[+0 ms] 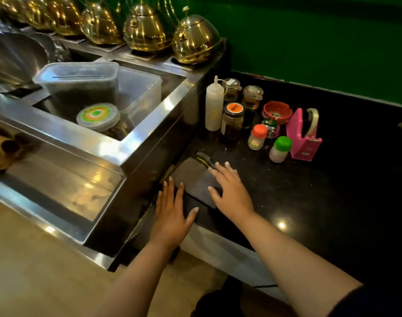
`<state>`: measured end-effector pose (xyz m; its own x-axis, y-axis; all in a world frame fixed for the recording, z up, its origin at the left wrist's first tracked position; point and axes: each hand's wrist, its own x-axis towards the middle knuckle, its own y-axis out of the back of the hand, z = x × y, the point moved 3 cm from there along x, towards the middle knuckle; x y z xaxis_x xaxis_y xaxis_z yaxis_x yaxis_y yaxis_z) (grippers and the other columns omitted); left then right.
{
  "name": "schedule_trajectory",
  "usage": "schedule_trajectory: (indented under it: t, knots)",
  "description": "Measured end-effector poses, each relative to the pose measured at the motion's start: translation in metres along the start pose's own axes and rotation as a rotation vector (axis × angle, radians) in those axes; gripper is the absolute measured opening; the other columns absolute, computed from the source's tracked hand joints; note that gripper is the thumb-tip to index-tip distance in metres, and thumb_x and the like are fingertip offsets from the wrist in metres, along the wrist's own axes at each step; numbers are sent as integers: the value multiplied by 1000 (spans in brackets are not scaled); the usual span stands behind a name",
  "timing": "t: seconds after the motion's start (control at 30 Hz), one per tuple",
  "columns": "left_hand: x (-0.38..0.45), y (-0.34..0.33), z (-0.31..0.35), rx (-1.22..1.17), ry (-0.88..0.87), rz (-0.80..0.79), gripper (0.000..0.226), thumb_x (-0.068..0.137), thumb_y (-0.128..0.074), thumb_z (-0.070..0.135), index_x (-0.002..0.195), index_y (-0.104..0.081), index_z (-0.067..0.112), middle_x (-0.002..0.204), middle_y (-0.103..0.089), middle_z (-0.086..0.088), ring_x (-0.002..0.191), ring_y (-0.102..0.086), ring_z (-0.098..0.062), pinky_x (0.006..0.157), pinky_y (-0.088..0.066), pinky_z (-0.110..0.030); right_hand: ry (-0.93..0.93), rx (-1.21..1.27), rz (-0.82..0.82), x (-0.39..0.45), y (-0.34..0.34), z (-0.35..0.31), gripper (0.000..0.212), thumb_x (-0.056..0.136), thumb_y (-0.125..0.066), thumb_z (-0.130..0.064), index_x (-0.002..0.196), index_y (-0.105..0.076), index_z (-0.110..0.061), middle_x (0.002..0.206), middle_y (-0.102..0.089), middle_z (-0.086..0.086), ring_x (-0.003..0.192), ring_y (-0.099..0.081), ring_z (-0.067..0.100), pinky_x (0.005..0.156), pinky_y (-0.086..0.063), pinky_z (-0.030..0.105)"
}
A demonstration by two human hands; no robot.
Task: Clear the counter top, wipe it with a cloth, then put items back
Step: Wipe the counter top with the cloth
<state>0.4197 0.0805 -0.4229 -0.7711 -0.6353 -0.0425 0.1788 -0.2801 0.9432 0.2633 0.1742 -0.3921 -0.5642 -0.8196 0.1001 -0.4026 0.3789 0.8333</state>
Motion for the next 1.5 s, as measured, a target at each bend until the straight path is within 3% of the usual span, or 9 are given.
schedule_trajectory:
  t: [0.27, 0.4, 0.47, 0.6, 0.87, 0.97, 1.13, 1.4, 1.5]
  knots:
    - [1, 1, -2, 38, -11, -28, 79, 91, -15, 65, 153, 7, 21, 156, 27, -5, 142, 29, -19, 115, 16, -33, 168, -266, -333, 35, -32, -11, 65, 91, -44, -59, 148, -15, -48, 162, -3, -9, 149, 6, 21, 119, 7, 47]
    - [1, 6, 2, -84, -8, -14, 75, 94, -31, 58, 152, 5, 28, 159, 18, 4, 145, 20, -13, 118, 10, -36, 174, -89, -95, 32, -24, -5, 49, 89, -63, -31, 136, -50, -38, 143, -44, -5, 130, -36, 19, 111, -31, 39]
    - [4, 12, 10, -135, -21, 19, 74, 94, -38, 54, 152, 0, 29, 160, 13, 6, 147, 13, -13, 121, 1, -37, 174, -32, -57, 35, -16, -2, 42, 87, -66, -19, 127, -61, -32, 126, -53, -5, 117, -43, 15, 100, -37, 32]
    - [27, 37, 28, -221, -26, 90, 67, 95, -48, 39, 151, -13, 29, 160, -4, 3, 148, -1, -15, 120, -12, -35, 63, 148, -120, 56, 13, 7, 36, 88, -64, -7, 120, -66, -22, 115, -53, 0, 112, -44, 15, 99, -36, 23]
    - [120, 116, 85, -337, -76, 324, 58, 93, -56, 25, 146, -32, 22, 156, -22, 2, 146, -11, -11, 109, -11, -21, 74, 306, 213, 140, 122, 7, 33, 87, -65, -7, 117, -69, -20, 106, -55, 1, 107, -51, 17, 92, -36, 17]
    - [158, 148, 105, -355, -96, 409, 58, 91, -57, 22, 144, -36, 15, 151, -30, -3, 143, -22, -17, 110, -15, -21, 120, 300, 278, 172, 162, -2, 33, 88, -64, -10, 118, -69, -20, 105, -56, 2, 104, -52, 15, 87, -38, 10]
    - [221, 211, 125, -387, -163, 574, 53, 89, -58, 17, 139, -40, 16, 145, -37, -4, 135, -34, -17, 104, -24, -21, 202, 306, 411, 231, 215, -18, 32, 88, -65, -14, 119, -68, -23, 102, -54, -5, 106, -52, 16, 94, -44, 28]
    - [330, 296, 139, -334, -284, 669, 55, 89, -60, 18, 140, -37, 15, 143, -40, -5, 136, -35, -20, 114, -33, -39, 282, 212, 603, 324, 280, -50, 36, 88, -65, -13, 123, -65, -19, 102, -53, -5, 101, -46, 12, 84, -33, 9]
    - [371, 324, 141, -353, -334, 698, 54, 90, -58, 20, 140, -38, 15, 143, -39, -3, 137, -34, -19, 113, -32, -36, 314, 101, 685, 363, 303, -60, 39, 87, -65, -11, 125, -64, -17, 105, -55, -3, 99, -43, 11, 85, -32, 12]
